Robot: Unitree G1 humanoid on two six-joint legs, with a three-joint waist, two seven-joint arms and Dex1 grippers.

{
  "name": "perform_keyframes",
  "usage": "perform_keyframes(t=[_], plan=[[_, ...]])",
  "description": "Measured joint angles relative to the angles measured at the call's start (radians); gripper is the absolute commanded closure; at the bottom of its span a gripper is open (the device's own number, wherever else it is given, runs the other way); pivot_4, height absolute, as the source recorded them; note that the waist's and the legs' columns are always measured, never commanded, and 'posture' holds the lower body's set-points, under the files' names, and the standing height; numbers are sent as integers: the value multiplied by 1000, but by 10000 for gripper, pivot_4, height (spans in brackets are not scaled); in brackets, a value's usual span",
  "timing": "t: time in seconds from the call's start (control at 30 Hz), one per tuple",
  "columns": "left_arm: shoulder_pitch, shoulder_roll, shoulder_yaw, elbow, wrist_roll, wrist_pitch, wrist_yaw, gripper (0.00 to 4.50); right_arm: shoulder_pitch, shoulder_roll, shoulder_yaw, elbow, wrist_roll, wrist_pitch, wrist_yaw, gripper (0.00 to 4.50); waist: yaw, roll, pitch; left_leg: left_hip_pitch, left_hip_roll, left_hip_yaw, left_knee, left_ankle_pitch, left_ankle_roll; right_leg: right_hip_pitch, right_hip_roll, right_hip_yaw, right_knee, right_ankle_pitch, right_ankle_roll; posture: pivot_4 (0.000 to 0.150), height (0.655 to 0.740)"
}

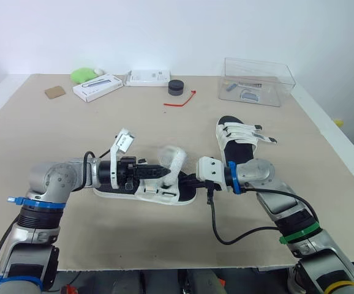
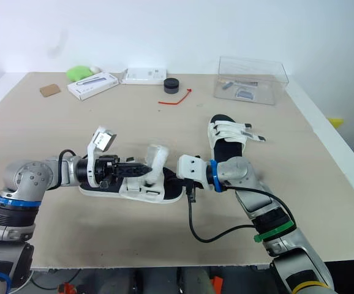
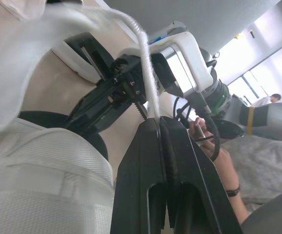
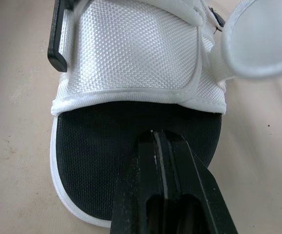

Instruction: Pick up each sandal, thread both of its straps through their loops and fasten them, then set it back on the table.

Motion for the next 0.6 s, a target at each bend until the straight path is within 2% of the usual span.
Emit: perform_keyframes(t=[0.27, 0.6], plan=[[0, -19, 0, -6, 1, 13, 18, 43991, 2, -1, 0, -3, 0, 3, -7, 45000, 0, 0, 0, 0, 0, 0, 0, 0, 0, 0, 0, 0, 0, 0, 0, 1500, 7400], [23, 13, -2, -14, 25, 20, -2, 43991, 2, -1, 1, -3, 0, 3, -9, 45000, 0, 0, 0, 0, 0, 0, 0, 0, 0, 0, 0, 0, 0, 0, 0, 1500, 7400]])
